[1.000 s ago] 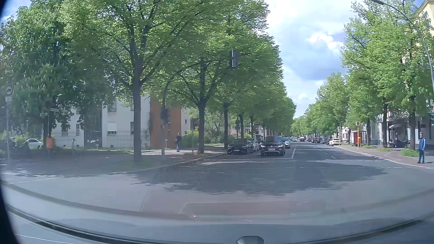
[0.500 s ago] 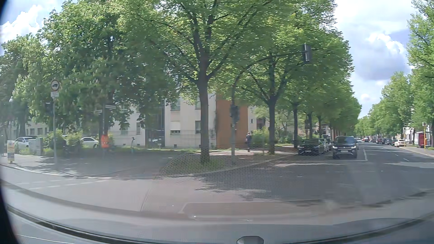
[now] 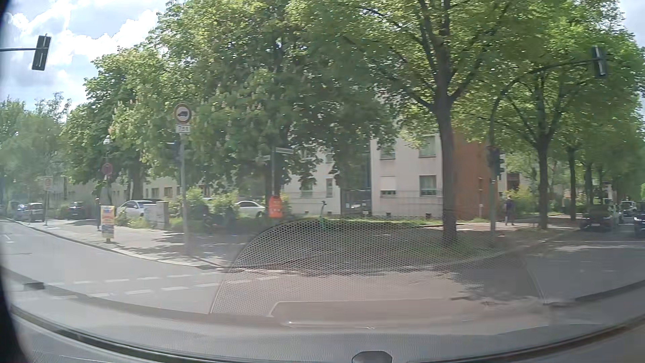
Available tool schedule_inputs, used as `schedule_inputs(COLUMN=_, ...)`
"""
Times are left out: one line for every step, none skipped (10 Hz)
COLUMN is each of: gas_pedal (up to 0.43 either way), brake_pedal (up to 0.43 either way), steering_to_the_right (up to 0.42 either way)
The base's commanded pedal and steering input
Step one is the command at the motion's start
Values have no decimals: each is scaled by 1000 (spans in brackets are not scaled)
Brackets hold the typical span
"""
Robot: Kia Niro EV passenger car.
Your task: Follow the waypoints while adhering to traffic rules and regulations
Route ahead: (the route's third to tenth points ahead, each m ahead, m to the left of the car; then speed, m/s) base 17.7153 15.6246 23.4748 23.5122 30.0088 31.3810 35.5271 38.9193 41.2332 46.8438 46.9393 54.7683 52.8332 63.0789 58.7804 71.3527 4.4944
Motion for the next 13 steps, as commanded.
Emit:
schedule_inputs(gas_pedal=378, brake_pedal=24, steering_to_the_right=-617)
schedule_inputs(gas_pedal=370, brake_pedal=18, steering_to_the_right=-593)
schedule_inputs(gas_pedal=370, brake_pedal=18, steering_to_the_right=-564)
schedule_inputs(gas_pedal=370, brake_pedal=18, steering_to_the_right=-526)
schedule_inputs(gas_pedal=370, brake_pedal=18, steering_to_the_right=-486)
schedule_inputs(gas_pedal=358, brake_pedal=24, steering_to_the_right=-434)
schedule_inputs(gas_pedal=339, brake_pedal=18, steering_to_the_right=-384)
schedule_inputs(gas_pedal=331, brake_pedal=18, steering_to_the_right=-339)
schedule_inputs(gas_pedal=299, brake_pedal=18, steering_to_the_right=-292)
schedule_inputs(gas_pedal=268, brake_pedal=18, steering_to_the_right=-249)
schedule_inputs(gas_pedal=248, brake_pedal=18, steering_to_the_right=-220)
schedule_inputs(gas_pedal=220, brake_pedal=18, steering_to_the_right=-202)
schedule_inputs(gas_pedal=169, brake_pedal=18, steering_to_the_right=-192)
